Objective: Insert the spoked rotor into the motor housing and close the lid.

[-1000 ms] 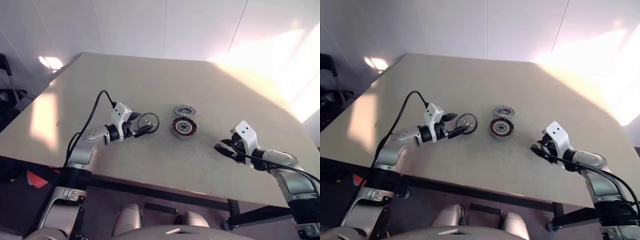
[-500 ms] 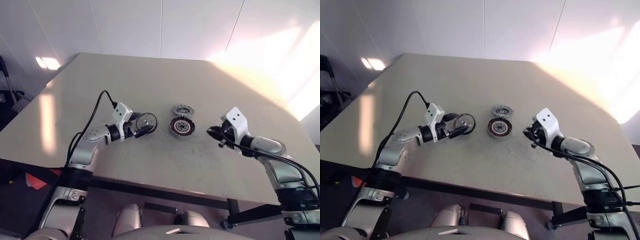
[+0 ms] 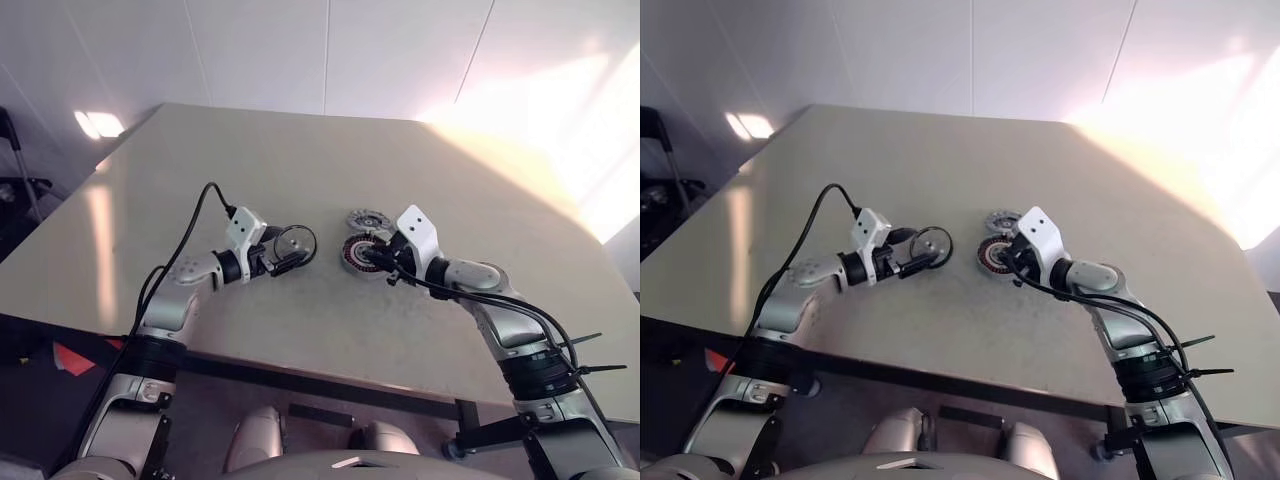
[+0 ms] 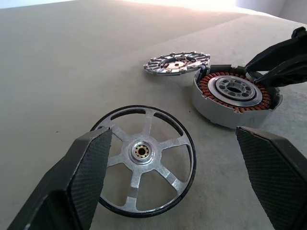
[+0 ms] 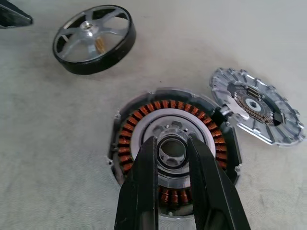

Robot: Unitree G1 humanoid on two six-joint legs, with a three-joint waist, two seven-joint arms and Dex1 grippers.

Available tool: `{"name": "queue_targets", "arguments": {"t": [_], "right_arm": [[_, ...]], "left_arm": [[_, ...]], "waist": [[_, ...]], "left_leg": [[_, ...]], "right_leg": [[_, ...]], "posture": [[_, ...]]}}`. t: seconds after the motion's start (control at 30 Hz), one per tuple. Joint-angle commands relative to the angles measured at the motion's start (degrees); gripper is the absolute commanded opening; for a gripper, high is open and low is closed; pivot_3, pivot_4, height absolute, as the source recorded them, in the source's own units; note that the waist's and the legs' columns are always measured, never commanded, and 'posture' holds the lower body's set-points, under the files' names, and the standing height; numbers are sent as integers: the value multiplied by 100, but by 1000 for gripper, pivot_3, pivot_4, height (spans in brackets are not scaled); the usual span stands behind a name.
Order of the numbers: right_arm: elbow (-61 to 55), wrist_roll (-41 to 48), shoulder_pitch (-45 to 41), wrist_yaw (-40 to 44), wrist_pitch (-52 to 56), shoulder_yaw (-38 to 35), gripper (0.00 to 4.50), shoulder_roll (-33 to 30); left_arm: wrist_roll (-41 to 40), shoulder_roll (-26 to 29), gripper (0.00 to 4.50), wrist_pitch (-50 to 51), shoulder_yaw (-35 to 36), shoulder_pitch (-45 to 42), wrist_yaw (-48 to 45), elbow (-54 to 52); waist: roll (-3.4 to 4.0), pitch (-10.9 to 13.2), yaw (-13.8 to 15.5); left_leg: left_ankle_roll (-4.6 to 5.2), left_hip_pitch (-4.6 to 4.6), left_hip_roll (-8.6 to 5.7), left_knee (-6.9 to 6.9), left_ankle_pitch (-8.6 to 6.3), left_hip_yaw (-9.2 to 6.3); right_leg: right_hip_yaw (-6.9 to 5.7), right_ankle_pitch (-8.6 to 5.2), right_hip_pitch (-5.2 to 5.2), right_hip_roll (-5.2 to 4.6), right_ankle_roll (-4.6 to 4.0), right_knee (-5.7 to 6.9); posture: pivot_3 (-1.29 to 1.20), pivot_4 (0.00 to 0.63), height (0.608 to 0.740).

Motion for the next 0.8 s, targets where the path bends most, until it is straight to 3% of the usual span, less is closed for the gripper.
{"name": "queue_targets", "arguments": {"t": [0.03,0.63,0.8], "right_arm": [[148,-92,-278,-69,-202,-19,558,63],[933,-389,-531,-183,-394,185,558,341],[727,-381,-471,-128,-506,147,2257,305]], "left_arm": [[-23,42,4375,-101,88,40,45,-205],[40,103,4375,-197,92,129,180,-245],[74,107,4375,-235,78,115,191,-187]], "waist": [[0,0,-5],[0,0,-6],[0,0,-6]], "left_leg": [[0,0,0,-1,0,0],[0,1,0,-1,0,0],[-1,2,0,-1,0,0]], "right_leg": [[0,0,-1,0,0,0],[0,0,0,0,0,1],[0,0,1,0,0,1]], "posture": [[0,0,740],[0,0,740],[0,0,740]]}}
